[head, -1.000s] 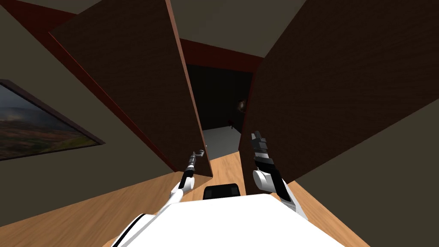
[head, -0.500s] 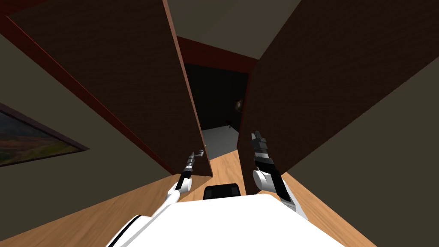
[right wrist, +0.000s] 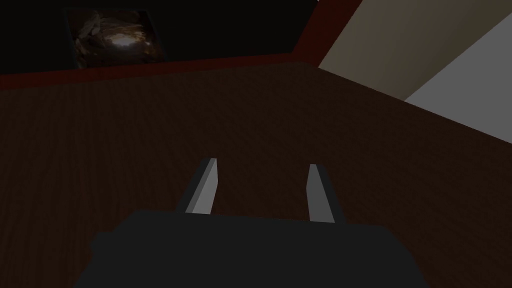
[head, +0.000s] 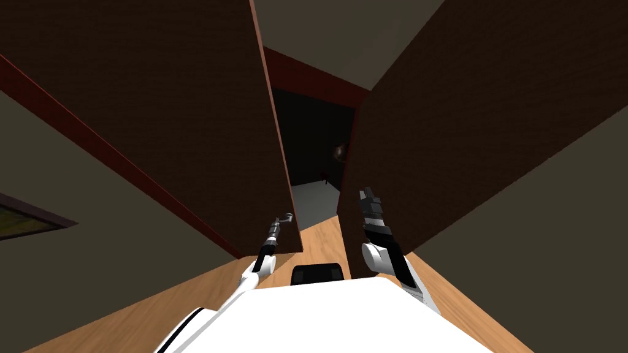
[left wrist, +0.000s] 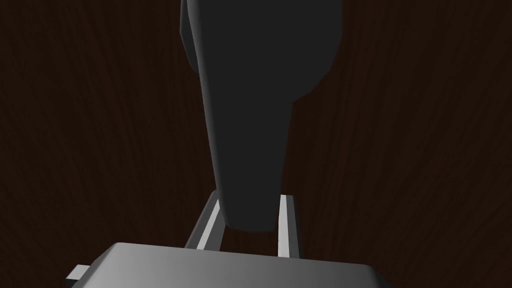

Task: Pull the door open

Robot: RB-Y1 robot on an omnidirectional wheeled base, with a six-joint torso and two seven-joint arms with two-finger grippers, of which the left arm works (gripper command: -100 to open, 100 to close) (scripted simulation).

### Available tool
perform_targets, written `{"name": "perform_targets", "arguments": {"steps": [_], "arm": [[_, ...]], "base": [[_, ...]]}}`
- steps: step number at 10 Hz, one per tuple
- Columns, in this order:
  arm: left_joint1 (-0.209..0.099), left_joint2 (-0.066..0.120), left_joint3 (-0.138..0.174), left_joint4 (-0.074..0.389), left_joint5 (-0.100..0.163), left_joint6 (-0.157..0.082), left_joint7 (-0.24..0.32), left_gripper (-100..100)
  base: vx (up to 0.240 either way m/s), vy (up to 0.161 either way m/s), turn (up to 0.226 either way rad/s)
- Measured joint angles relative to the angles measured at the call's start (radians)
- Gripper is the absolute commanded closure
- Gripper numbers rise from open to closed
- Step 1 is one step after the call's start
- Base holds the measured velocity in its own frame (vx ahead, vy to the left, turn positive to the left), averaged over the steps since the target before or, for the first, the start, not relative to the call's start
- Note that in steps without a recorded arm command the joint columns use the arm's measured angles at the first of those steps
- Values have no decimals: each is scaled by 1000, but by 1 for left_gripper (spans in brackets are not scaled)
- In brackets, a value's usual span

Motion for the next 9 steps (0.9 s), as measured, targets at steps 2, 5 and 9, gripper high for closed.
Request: {"name": "perform_targets", "arguments": {"steps": [2, 5, 9], "arm": [[-11, -7, -3, 11, 1, -23, 9, 100], [-15, 20, 4, 22, 4, -45, 28, 100], [27, 69, -6, 19, 2, -62, 79, 100]], "base": [[101, -16, -9], [-130, 32, -170], [-191, -26, -204]]}}
